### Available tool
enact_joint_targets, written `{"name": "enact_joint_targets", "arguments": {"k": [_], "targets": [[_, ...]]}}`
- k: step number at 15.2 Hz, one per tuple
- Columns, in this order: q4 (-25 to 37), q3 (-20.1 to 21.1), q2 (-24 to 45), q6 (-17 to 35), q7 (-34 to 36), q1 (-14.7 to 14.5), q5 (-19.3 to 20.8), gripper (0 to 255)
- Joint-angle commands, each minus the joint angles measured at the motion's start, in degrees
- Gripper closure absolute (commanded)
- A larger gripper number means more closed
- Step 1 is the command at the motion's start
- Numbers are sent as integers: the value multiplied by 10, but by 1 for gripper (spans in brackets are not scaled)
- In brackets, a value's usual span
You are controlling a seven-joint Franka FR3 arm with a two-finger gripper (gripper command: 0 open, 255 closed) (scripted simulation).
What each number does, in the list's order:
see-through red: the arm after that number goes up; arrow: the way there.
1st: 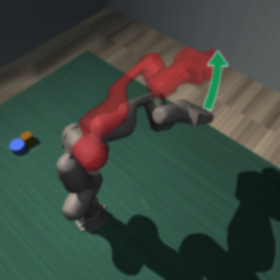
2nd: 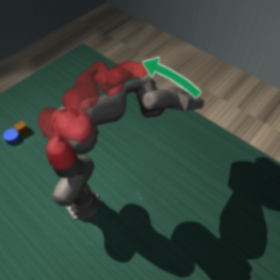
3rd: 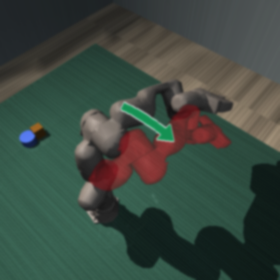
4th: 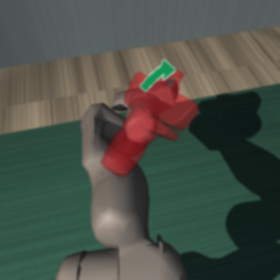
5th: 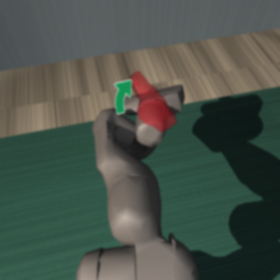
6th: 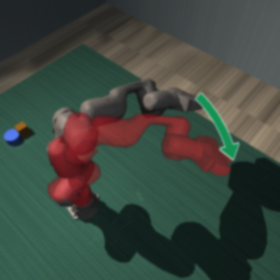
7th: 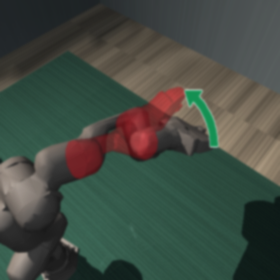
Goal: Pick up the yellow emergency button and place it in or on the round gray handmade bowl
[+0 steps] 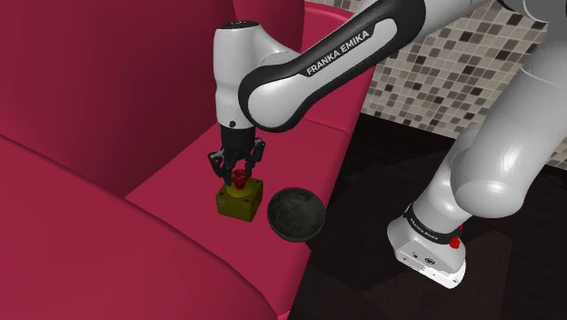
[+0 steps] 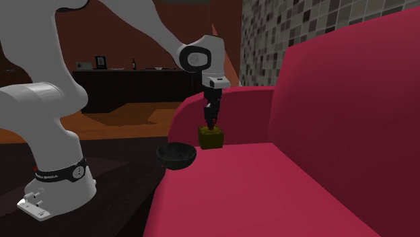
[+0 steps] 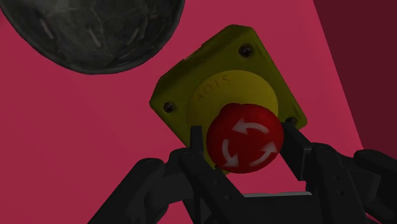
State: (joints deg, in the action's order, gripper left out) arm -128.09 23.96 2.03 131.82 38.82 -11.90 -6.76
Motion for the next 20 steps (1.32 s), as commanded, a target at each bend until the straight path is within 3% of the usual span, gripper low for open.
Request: {"name": "enact_joint_targets", "arguments": {"k": [1,15,20], "targets": [[6,0,-11,-16,-2,1,-4,255],[62,-5,-60,-119,-6,4,-19,255],[-34,-23,-187,-147,-46,-1,-68,255]]}}
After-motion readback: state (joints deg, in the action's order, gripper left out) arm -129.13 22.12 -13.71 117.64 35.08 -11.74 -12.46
